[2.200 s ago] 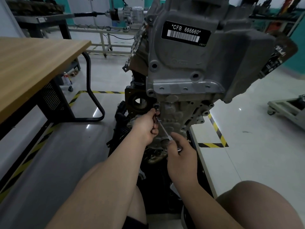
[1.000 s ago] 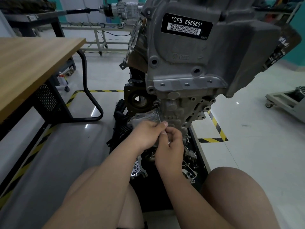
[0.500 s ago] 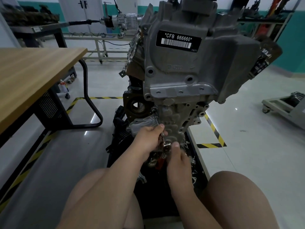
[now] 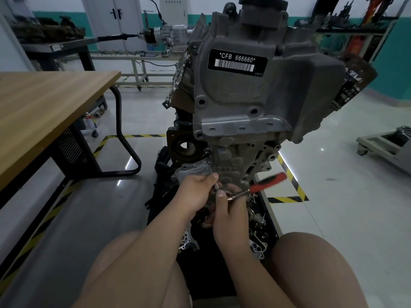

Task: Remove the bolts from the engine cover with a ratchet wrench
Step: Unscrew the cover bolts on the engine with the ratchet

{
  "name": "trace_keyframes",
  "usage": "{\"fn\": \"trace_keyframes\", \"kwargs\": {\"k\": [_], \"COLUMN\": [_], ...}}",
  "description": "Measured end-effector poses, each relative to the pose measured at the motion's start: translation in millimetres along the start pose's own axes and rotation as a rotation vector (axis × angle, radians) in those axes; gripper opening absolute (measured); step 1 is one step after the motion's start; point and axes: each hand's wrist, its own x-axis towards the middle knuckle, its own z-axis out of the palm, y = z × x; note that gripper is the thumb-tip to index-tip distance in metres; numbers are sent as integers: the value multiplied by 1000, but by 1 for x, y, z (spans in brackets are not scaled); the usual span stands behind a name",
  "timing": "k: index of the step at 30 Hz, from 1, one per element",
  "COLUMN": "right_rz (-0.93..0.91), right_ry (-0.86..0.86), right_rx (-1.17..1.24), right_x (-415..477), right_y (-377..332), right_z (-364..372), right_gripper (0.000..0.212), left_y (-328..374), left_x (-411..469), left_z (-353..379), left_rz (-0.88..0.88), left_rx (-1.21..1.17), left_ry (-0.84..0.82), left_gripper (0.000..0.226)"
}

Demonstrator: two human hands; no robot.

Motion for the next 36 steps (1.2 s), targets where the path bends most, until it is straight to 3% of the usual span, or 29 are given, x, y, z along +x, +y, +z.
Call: {"fn": "trace_keyframes", "kwargs": {"k": [3, 5, 8, 10, 14, 17, 20, 23, 29, 34, 36], "right_rz": [-208, -193, -120, 56, 436, 618, 723, 726, 583, 199, 81], "right_ry": [-76, -56, -24, -35, -150, -233, -273, -261, -187, -18, -9], "right_rx": [-556, -628, -304, 45, 632, 956, 1228, 1308, 1102, 397, 143], "right_x": [1, 1, 2, 2, -5, -6, -6, -7, -7, -10, -12], "right_y": [0, 2, 0, -6, -16, -21, -22, -21, -12, -4, 1], "right_z": [-3, -2, 0, 4, 10, 8, 7, 9, 15, 21, 23], "right_gripper": [27, 35, 18, 14, 41, 49, 46, 41, 38, 21, 34], "left_y": [0, -1, 0, 1, 1, 2, 3, 1, 0, 2, 2], "left_x": [0, 1, 2, 3, 2, 1, 0, 0, 4, 9, 11], "left_z": [1, 2, 4, 2, -6, -11, -12, -11, -13, -22, -25], "left_rz": [-22, -38, -67, -83, -90, -108, -95, -48, -16, -41, -37], "left_rx": [-45, -38, -40, -86, -93, -91, -55, 15, 172, 184, 196], "left_ry": [-3, -2, -31, -65, -147, -213, -251, -222, -238, -356, -379], "left_gripper": [34, 35, 35, 35, 36, 35, 32, 33, 35, 36, 36]}}
